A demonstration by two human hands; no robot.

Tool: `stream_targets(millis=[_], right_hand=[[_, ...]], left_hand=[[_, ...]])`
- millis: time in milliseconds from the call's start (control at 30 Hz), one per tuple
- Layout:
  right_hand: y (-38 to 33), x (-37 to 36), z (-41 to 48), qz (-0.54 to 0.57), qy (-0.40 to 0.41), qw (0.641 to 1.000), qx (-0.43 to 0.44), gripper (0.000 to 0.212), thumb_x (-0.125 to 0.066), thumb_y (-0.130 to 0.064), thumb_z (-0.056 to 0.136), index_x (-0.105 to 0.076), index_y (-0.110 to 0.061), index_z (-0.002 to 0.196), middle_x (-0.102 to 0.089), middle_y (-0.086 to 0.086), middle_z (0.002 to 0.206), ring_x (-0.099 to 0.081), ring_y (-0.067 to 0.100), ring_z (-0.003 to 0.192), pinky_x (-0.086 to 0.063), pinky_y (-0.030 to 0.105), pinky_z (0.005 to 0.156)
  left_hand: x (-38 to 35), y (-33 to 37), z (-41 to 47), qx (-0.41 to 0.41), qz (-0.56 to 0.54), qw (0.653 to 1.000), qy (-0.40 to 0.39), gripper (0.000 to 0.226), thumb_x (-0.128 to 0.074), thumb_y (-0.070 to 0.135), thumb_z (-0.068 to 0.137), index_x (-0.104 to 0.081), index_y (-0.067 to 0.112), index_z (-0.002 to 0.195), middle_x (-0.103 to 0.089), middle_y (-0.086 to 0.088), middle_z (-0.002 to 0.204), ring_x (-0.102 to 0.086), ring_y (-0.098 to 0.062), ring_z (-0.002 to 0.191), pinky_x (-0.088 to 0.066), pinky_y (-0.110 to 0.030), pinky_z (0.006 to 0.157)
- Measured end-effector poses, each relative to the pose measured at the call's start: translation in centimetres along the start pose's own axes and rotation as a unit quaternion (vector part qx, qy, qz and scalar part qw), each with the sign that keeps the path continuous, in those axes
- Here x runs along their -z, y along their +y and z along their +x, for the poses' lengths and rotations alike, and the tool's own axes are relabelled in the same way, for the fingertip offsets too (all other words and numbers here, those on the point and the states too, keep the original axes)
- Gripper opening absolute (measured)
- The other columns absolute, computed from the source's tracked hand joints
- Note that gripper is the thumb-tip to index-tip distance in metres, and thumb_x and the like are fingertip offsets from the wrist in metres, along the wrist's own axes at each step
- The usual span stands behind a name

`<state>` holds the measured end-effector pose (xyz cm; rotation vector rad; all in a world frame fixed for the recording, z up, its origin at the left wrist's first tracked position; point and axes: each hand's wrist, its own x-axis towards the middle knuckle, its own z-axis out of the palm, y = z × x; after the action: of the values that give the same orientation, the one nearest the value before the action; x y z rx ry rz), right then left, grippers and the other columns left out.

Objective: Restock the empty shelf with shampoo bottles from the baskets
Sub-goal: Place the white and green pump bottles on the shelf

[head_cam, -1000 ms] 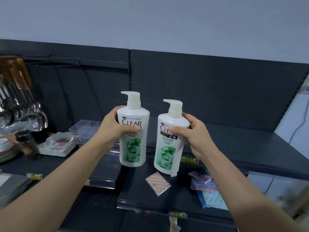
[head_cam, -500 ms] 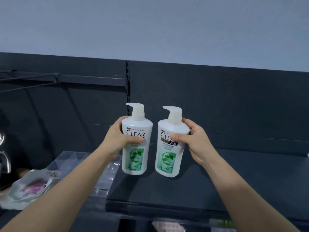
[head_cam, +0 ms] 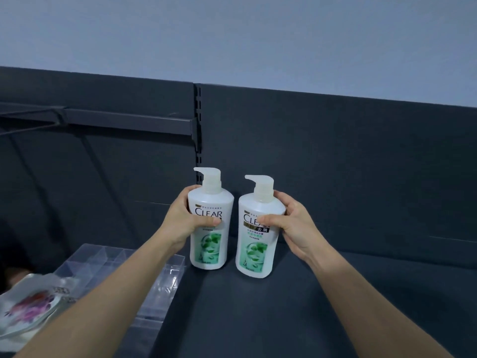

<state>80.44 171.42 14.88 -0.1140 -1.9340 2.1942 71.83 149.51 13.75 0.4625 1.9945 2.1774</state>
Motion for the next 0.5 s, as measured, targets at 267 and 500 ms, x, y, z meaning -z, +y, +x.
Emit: stream_targets(millis=[267,500], right_hand=[[0.8,0.6,2.6,-0.01,-0.031,0.999,-0.002,0.059,-0.067,0.017,0.077,-0.059,-0.012,0.128,-0.072,0.013,0.113,-0.068,0.026,0.104,-0.056,0.032,0.085],[1.2,0.0,2.8,-0.098,-0.018,0.995,0.011,0.074,-0.086,-0.008,0.061,-0.053,-0.022,0.126,-0.073,0.006,0.11,-0.072,0.021,0.099,-0.058,0.034,0.081]], left_hand=[[0.3,-1.3,2.5,-0.002,0.001,1.0,-0.002,0.082,-0.087,-0.008,0.048,-0.055,0.029,0.114,-0.07,-0.006,0.1,-0.069,-0.021,0.09,-0.055,-0.03,0.072],[1.4,-1.3,3.6,-0.014,0.109,0.992,-0.057,0.075,-0.087,0.003,0.061,-0.047,0.037,0.115,-0.068,-0.001,0.104,-0.067,-0.015,0.097,-0.054,-0.027,0.078]])
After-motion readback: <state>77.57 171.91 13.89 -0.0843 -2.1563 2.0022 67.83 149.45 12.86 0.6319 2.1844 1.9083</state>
